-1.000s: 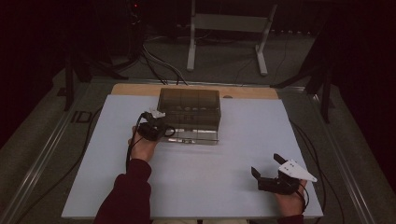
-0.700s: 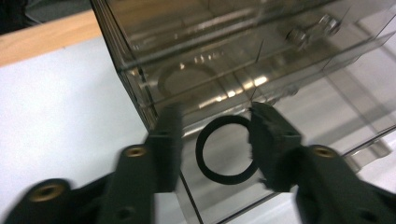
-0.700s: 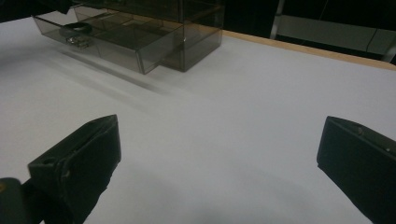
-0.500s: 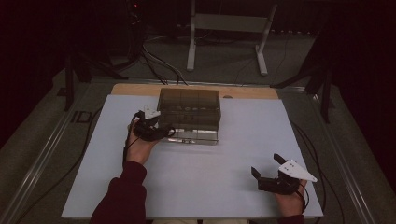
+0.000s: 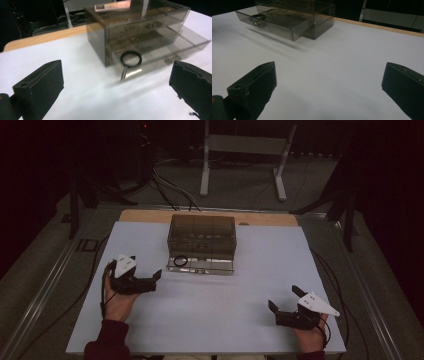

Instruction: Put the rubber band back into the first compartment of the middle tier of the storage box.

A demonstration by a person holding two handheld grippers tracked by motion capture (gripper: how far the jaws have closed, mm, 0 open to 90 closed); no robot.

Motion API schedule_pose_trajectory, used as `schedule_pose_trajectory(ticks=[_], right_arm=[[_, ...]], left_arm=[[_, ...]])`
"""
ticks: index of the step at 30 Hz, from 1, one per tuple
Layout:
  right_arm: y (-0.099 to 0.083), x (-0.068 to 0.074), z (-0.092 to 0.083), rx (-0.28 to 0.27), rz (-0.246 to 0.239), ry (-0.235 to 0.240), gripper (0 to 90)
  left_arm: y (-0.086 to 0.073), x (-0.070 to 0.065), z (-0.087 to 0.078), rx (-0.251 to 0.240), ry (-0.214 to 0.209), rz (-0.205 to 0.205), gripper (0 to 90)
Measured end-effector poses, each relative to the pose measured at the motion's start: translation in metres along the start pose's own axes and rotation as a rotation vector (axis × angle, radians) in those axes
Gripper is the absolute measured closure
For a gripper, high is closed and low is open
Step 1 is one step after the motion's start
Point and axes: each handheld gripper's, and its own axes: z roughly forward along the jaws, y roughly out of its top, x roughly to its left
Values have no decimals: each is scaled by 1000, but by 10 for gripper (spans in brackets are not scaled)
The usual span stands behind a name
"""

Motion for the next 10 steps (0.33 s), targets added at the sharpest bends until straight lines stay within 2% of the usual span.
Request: schedule_pose_trajectory(ticks=[3,5,7,10], right_arm=[[0,1,0,-1,0,5,1],[0,2,1,3,3,11,1],[0,3,2,7,1,12,1],[0,3,2,13,-2,12,1]], left_arm=[[-20,2,-18,-52,22,-12,2],[-31,2,-25,-65,24,-21,2],[-40,1,-28,-75,35,-21,2],[-48,3,-29,-74,33,-45,2]])
